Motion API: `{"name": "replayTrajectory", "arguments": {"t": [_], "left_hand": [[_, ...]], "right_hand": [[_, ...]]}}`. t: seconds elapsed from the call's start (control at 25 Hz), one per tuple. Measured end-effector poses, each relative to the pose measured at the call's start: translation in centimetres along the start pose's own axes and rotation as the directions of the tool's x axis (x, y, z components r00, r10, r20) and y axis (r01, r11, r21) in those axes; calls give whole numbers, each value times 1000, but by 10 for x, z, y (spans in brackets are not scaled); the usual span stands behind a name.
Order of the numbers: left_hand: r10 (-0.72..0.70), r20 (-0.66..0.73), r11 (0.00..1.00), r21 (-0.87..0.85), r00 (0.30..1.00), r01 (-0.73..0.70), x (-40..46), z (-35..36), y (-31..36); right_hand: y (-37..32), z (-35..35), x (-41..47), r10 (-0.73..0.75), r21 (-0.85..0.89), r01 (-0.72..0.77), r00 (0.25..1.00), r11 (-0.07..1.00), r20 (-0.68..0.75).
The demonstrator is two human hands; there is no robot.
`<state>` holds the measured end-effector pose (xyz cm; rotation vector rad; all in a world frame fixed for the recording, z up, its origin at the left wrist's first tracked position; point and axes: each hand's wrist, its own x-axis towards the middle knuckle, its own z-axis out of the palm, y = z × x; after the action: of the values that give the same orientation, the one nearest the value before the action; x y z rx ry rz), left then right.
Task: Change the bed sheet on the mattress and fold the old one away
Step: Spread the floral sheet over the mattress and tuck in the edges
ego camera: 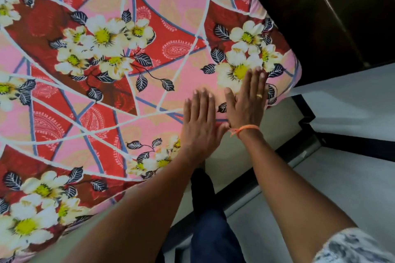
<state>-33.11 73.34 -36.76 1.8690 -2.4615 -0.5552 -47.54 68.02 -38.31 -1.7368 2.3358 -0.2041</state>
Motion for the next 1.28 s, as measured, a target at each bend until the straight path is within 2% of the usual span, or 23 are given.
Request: {"name": "replayTrajectory", "arguments": {"t": [0.08, 0.2, 0.24, 0.28, 0.32, 0.36, 0.4, 0.44, 0.56, 0.64, 0.72, 0.8, 0.84, 0.88, 0.92, 0.96, 1.04, 1.08, 1.16, 1.28], "left_hand": [[49, 25, 998, 39, 998, -50, -8, -1, 11], [116, 49, 989, 87, 992, -120, -18, -1, 17], [96, 40, 991, 89, 995, -100, -17, -3, 20], [66, 16, 995, 74, 998, -67, -13, -4, 23], [35, -16, 998, 53, 999, -34, -7, -5, 27], [8, -29, 999, 37, 1000, -7, 0, -5, 31], [-3, -21, 999, 35, 1000, 3, 8, -6, 36], [8, -14, 999, 43, 1000, -7, 13, -5, 40], [55, -33, 994, 101, 998, -51, 16, 6, 44], [72, -68, 990, 130, 995, -63, 14, 12, 41], [73, -86, 988, 140, 994, -60, 16, 12, 42], [68, -94, 990, 131, 993, -55, 18, 11, 43], [55, -100, 992, 122, 993, -43, 20, 9, 43], [39, -110, 994, 110, 993, -27, 22, 8, 43], [26, -122, 995, 95, 992, -14, 26, 6, 43], [17, -132, 997, 79, 991, -7, 30, 5, 42], [-2, -134, 999, 51, 991, 9, 40, 4, 42], [-12, -132, 999, 42, 991, 18, 44, 3, 44], [-29, -138, 999, 31, 990, 34, 47, 5, 46], [-34, -151, 999, 25, 988, 38, 47, 6, 44]], "right_hand": [[31, -1, -7, 87, 218, -90, 996, 972, 26], [55, -6, -7, 124, 546, -208, 975, 812, 187], [59, -6, -3, 172, 641, -291, 955, 710, 243], [66, -2, 4, 274, 728, -414, 910, 546, 312], [69, -2, 12, 349, 801, -510, 846, 313, 402], [72, 3, 20, 358, 830, -551, 795, 86, 490], [74, 8, 28, 314, 824, -558, 769, -96, 557], [76, 12, 37, 293, 806, -556, 751, -205, 592], [84, 20, 55, 271, 732, -571, 688, -370, 673], [94, 26, 58, 178, 687, -596, 688, -416, 704], [101, 28, 59, 170, 671, -638, 665, -376, 727], [106, 19, 61, 318, 647, -751, 586, -131, 745], [117, 16, 63, 449, 606, -793, 522, -56, 725], [131, 14, 64, 585, 613, -790, 494, -7, 643], [145, 16, 66, 640, 676, -737, 507, -26, 578], [149, 13, 69, 620, 733, -677, 546, -70, 564], [139, 4, 72, 445, 779, -590, 651, -214, 615], [130, 2, 76, 385, 779, -566, 678, -268, 626], [118, 4, 84, 364, 771, -553, 680, -315, 636], [119, 11, 102, 448, 760, -552, 615, -344, 649]]}}
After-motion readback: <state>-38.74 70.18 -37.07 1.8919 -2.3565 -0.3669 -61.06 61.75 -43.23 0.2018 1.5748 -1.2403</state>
